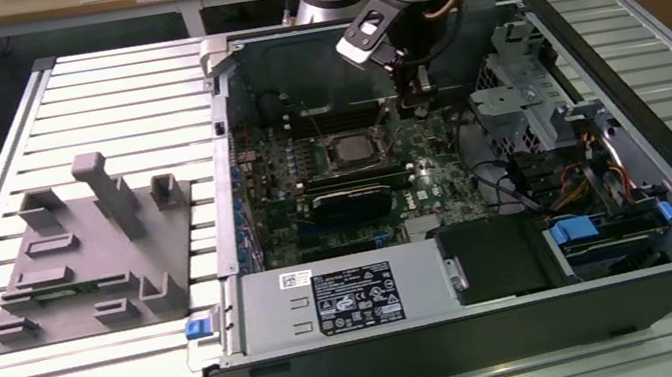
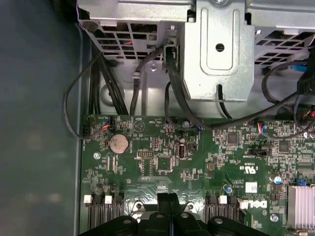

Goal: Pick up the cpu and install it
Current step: 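Close the cpu cover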

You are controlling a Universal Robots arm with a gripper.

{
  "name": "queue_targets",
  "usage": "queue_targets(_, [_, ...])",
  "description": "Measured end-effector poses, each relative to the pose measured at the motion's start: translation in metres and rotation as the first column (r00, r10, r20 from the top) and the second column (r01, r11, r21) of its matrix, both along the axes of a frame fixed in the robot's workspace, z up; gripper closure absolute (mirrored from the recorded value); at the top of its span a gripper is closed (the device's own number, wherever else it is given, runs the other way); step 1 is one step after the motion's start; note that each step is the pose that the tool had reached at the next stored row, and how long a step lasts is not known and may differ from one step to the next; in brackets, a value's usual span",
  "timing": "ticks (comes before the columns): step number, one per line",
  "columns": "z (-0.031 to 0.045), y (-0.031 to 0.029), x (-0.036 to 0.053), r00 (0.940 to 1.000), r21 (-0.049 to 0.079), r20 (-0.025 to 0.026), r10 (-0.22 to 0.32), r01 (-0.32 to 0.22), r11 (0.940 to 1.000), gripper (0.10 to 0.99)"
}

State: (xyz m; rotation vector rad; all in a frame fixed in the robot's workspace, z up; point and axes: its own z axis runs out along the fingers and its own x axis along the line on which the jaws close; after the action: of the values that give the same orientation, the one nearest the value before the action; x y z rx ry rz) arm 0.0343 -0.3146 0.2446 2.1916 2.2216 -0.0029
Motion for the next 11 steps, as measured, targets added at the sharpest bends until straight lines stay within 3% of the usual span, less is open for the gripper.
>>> queue_targets(11, [0.0000,0.0000,-0.0042,1.0000,0.000,-0.0001,0.000,0.000,1.0000,0.980])
